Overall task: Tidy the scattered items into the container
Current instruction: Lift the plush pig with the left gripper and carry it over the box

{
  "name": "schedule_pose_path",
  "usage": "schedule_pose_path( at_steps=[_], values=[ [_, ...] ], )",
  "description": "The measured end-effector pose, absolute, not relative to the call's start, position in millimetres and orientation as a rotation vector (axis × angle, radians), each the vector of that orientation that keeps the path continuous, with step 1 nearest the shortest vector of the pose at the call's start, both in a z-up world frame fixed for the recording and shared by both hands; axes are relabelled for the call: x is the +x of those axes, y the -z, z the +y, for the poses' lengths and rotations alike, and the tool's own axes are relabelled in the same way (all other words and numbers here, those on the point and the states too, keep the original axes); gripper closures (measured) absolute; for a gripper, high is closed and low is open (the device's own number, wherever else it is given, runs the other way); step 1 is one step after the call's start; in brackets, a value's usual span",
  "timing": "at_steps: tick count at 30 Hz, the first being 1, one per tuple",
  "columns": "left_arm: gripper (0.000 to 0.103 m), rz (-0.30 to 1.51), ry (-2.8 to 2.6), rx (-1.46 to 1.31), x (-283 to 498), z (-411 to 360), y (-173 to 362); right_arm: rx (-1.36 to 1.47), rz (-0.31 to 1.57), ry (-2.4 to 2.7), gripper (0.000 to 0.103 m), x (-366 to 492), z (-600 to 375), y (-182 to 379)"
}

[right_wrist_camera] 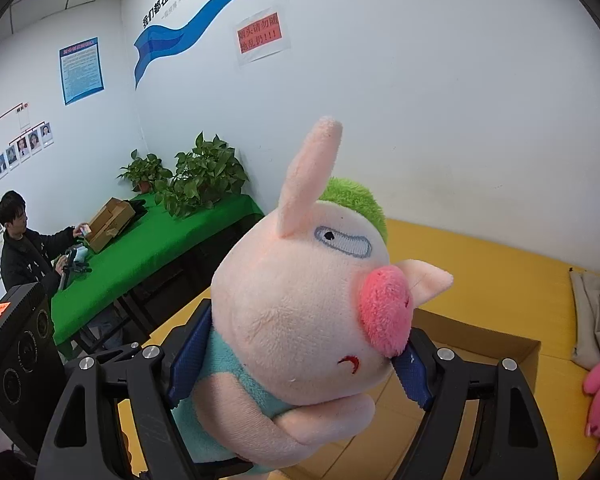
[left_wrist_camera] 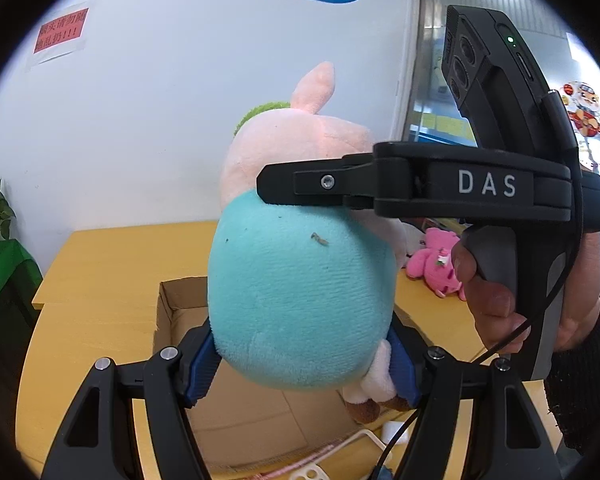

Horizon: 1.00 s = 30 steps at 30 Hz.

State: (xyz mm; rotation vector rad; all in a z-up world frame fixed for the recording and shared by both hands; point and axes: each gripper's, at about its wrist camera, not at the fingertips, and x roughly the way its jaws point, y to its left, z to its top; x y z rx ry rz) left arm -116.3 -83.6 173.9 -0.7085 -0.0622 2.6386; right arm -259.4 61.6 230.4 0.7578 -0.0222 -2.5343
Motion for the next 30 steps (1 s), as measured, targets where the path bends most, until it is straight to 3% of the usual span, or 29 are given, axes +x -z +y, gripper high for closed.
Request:
schedule_pose_path(
  at_steps=[17, 30],
  values=[
    [0.032, -0.122, -2.591, -1.096, -249.2, -93.3, -63.1, 0.981, -0.149, 2.398, 0.019, -404.3, 62.2, -98.3],
    [0.031, -0.243, -2.596, -1.362, -289.1, -91.6, -4.0, 1.079, -0.142, 2.28, 0.019, -461.4, 60.6, -31.7]
  ],
)
